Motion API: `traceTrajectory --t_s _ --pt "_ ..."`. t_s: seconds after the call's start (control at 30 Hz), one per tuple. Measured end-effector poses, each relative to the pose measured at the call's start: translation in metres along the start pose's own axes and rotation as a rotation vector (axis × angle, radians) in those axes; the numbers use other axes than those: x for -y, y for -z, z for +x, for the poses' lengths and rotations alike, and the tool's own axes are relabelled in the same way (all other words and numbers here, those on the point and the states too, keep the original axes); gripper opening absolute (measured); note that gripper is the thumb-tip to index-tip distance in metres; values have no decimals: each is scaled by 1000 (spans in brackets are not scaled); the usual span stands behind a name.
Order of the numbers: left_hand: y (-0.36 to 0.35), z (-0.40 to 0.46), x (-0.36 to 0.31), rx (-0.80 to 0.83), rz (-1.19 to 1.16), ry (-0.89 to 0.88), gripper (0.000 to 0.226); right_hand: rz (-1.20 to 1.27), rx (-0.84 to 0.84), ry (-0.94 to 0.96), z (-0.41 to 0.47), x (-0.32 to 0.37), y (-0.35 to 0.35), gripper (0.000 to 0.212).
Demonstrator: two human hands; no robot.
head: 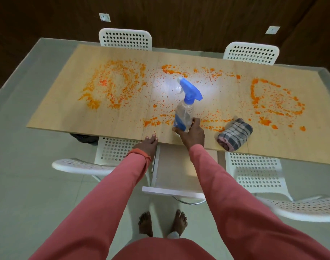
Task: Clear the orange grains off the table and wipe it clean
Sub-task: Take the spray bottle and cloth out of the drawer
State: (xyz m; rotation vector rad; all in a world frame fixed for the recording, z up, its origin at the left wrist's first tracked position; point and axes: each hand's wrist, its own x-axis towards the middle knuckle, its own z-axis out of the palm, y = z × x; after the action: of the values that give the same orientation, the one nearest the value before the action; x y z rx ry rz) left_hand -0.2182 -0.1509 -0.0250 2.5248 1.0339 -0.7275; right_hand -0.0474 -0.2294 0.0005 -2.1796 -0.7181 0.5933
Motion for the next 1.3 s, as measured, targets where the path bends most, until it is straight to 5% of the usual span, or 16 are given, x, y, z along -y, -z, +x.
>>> traceTrajectory --t_s 0.13,0.23,0.37,0.6,0.77,0.87,1.03,1.2,1.3 --pt "-1 2 -3 9 17 1 89 74 12 -130 -36 -41 5 56" --pt "1 3 -2 23 13 -5 87 163 445 -210 -68 -80 4 41" --pt "-2 4 1 18 21 -16 87 -164 890 -186 -96 -113 4 42" --pt "-10 6 4 -18 -3 -15 89 -504 748 26 -99 -116 2 46" --pt "-12 4 4 -48 -15 -16 91 -937 184 386 -96 -108 -9 50" --pt "-10 3 3 -42 -26 -20 87 -635 -73 104 -94 -88 -18 37" --pt "-8 3 3 -28 -10 -21 85 567 -69 -758 -54 -59 -17 50" --pt "-4 2 4 -19 14 -39 84 992 41 -794 -40 -58 -11 18" --pt "-6 0 4 -42 4 -47 81 1060 89 -769 -36 -63 -4 23"
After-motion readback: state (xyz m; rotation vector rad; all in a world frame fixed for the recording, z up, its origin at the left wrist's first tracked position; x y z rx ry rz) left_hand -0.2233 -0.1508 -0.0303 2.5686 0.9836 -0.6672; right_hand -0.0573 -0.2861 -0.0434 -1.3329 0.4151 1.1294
